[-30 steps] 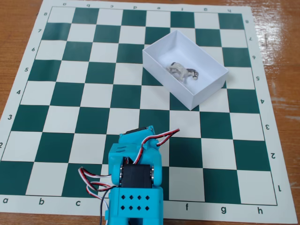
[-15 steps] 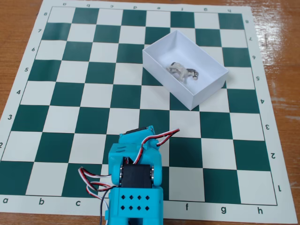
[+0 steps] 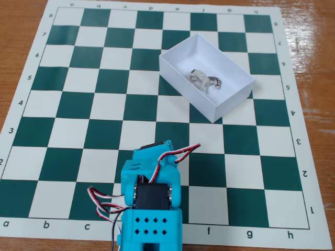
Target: Grab the toy horse and put it in the box.
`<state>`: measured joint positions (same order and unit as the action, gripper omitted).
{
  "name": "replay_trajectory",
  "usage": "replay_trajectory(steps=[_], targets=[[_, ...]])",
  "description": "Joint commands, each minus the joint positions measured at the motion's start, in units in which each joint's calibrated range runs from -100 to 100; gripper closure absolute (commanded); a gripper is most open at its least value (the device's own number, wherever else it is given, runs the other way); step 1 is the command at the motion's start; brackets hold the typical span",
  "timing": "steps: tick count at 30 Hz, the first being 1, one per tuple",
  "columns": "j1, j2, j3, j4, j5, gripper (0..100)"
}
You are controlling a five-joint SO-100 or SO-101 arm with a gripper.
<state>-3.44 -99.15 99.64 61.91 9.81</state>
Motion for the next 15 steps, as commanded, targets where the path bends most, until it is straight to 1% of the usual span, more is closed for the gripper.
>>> replay_trajectory(steps=[1, 15], targets=[[0.01, -0.32, 0.36, 0.22, 0.28, 100], [0.01, -0.32, 0.36, 0.22, 0.32, 100]])
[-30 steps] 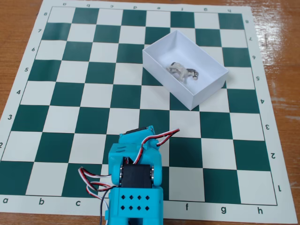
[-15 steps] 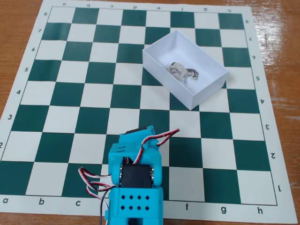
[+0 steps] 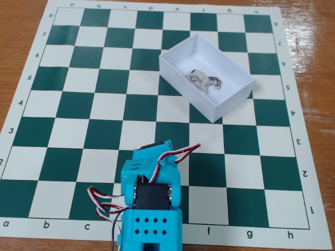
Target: Grab the toy horse and put it in the box.
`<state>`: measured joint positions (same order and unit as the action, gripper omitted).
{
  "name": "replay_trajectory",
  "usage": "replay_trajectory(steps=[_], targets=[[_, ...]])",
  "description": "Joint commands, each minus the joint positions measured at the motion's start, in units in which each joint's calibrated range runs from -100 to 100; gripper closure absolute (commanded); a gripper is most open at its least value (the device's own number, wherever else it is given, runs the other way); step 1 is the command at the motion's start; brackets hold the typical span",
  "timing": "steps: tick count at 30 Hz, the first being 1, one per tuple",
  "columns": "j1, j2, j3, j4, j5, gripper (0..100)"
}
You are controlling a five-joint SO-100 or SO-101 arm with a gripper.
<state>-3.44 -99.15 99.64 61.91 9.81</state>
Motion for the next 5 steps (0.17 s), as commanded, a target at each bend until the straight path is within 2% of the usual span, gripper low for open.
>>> replay_trajectory(steps=[1, 5], targets=[[0.01, -0.32, 0.36, 0.22, 0.32, 100], [0.01, -0.32, 0.36, 0.22, 0.32, 100]])
